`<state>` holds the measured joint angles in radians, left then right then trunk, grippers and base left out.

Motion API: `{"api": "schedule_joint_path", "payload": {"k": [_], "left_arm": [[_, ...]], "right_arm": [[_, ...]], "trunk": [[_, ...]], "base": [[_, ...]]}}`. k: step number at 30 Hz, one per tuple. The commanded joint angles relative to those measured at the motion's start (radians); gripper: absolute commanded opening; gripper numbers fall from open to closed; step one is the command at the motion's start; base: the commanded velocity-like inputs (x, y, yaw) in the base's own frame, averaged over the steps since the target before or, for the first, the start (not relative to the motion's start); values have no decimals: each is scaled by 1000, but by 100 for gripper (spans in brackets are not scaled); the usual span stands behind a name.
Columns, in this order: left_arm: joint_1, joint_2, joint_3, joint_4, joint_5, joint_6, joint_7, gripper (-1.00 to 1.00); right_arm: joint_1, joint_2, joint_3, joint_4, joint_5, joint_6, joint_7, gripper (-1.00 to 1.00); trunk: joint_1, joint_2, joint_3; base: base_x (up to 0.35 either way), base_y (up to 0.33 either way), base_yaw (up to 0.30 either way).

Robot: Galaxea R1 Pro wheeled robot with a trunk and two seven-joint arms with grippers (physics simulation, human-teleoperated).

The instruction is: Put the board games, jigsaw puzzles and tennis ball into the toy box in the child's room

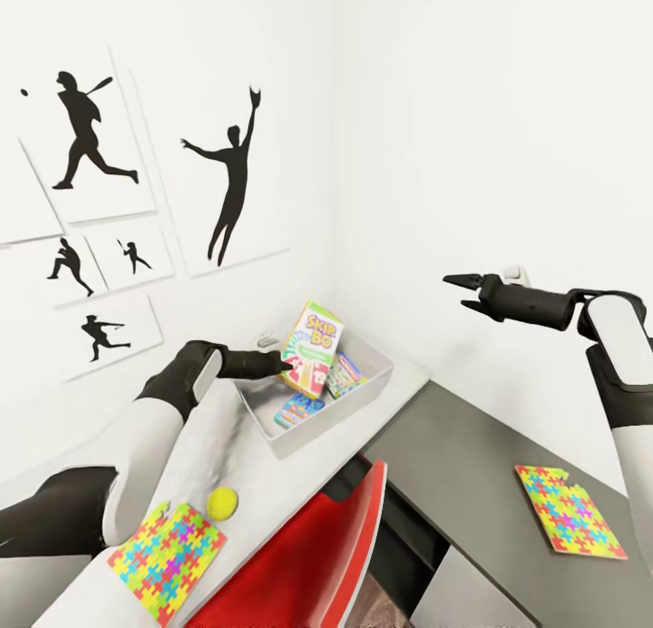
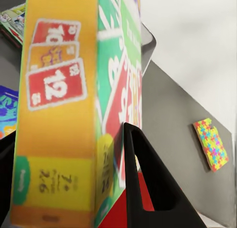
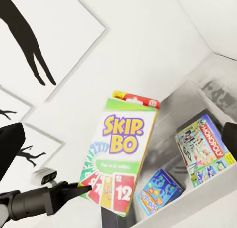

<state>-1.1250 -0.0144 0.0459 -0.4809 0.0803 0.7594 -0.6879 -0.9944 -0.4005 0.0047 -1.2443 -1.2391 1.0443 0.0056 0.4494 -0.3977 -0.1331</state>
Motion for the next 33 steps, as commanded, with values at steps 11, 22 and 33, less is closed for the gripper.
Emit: {"api": "schedule_joint_path", "payload": {"k": [11,22,33], "left_arm": [[-1,-2,103,1,8,67,66,-100],[-2,-6,135,-1,8,108,73,-100],[-15,-7,135,-5,9,131,72,-100]], "right_arm": [[-1,-6,-1,-13,0,3,1,100],[-1,-6,-1,-14,0,3,1,100],[-1,-6,0,-14,0,3,1,100]], "trunk": [[1,-2,-20],[1,-2,-38],[1,-2,-56]], "base": [[0,0,0],[0,0,0],[0,0,0]]}}
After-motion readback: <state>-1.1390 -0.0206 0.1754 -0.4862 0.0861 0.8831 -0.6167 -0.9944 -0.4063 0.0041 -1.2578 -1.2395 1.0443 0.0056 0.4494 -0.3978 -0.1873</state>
